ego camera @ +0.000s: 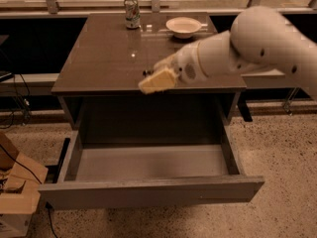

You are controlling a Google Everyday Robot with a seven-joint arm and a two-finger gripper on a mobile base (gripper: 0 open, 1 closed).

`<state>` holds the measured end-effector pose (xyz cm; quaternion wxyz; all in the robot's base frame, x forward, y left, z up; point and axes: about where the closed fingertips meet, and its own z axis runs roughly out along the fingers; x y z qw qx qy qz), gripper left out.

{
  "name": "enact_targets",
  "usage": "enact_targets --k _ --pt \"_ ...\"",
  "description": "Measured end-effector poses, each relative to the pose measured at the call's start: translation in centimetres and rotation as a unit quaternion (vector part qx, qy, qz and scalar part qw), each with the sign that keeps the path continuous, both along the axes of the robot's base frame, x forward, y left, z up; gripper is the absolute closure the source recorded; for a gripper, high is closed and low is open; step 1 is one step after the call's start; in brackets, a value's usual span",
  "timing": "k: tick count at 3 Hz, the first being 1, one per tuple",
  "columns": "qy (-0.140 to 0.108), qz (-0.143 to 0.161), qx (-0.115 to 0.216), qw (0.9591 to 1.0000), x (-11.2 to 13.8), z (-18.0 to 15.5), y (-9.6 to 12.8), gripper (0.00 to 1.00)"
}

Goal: Place rxbar chocolate into top drawer

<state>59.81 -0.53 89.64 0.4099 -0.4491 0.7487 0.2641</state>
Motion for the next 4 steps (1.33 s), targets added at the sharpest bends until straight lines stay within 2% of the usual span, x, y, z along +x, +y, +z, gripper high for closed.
enact_targets --k 1,2,4 --pt "0.082 -0.059 0.009 0.9948 -4.3 -8.0 -2.0 1.00" --pt "0.134 -0.088 0.028 0.9867 -6.2 -15.7 -2.4 1.00" --pt "0.135 -0.088 0.017 0.9867 -6.0 -17.0 -2.1 1.00"
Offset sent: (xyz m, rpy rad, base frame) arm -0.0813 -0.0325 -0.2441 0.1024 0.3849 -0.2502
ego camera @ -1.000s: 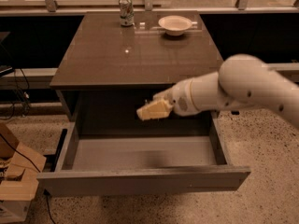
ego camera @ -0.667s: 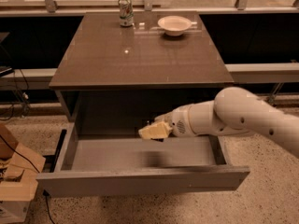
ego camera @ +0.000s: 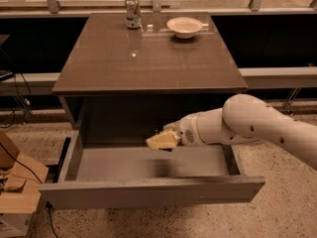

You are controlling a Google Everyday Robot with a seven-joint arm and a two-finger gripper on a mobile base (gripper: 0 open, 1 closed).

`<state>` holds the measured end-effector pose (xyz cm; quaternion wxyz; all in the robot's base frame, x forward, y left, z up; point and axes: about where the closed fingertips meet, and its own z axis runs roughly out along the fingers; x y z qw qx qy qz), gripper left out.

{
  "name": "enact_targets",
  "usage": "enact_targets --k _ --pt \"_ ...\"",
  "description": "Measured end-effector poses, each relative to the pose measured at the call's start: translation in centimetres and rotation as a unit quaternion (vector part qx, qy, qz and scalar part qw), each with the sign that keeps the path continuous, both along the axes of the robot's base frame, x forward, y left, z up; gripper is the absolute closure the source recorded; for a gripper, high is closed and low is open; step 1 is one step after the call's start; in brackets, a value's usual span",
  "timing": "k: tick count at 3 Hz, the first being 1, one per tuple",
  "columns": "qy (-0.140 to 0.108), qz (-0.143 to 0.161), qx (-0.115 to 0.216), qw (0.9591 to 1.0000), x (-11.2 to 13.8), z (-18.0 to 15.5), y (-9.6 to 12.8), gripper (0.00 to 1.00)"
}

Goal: Place rxbar chocolate into top drawer

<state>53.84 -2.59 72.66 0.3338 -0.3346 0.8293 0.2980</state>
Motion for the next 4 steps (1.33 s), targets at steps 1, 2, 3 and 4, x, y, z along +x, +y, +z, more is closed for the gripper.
enact_targets --k 1,2,3,4 --pt "0.031 -0.010 -0.007 0.9995 0.1 -4.0 0.1 0.99" --pt "0.054 -0.022 0.000 0.9983 0.2 -7.2 0.1 0.76" --pt "0.054 -0.019 0.000 0.9983 0.2 -7.1 0.2 0.54" --pt "0.055 -0.018 0.000 0.9983 0.1 -7.1 0.4 0.29"
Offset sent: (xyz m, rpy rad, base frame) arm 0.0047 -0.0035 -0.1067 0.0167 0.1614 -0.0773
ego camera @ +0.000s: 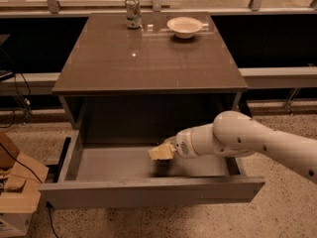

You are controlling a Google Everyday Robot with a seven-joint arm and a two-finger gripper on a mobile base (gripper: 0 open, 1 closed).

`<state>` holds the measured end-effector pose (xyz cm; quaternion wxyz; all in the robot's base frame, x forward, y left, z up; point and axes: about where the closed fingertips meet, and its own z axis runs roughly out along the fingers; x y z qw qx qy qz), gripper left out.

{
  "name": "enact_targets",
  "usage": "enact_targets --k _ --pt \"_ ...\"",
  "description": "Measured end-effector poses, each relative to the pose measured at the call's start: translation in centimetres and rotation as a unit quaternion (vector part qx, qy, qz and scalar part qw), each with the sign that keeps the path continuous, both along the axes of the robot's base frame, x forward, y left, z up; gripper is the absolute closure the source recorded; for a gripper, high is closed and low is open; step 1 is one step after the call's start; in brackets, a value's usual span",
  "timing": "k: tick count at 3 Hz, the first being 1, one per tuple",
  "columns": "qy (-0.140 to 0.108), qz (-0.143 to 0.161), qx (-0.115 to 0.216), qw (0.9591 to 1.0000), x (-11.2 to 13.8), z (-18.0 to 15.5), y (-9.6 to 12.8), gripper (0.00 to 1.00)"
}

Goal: Place rxbar chocolate into top drawer

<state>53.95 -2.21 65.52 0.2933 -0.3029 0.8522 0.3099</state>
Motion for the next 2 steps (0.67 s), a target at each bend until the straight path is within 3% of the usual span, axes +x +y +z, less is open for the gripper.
enact_targets --k 1,2 --pt "0.001 0.002 0.000 1.0000 -0.07 -0.06 0.24 0.00" --pt "0.001 0.002 0.000 1.0000 -0.07 -0.06 0.24 0.00"
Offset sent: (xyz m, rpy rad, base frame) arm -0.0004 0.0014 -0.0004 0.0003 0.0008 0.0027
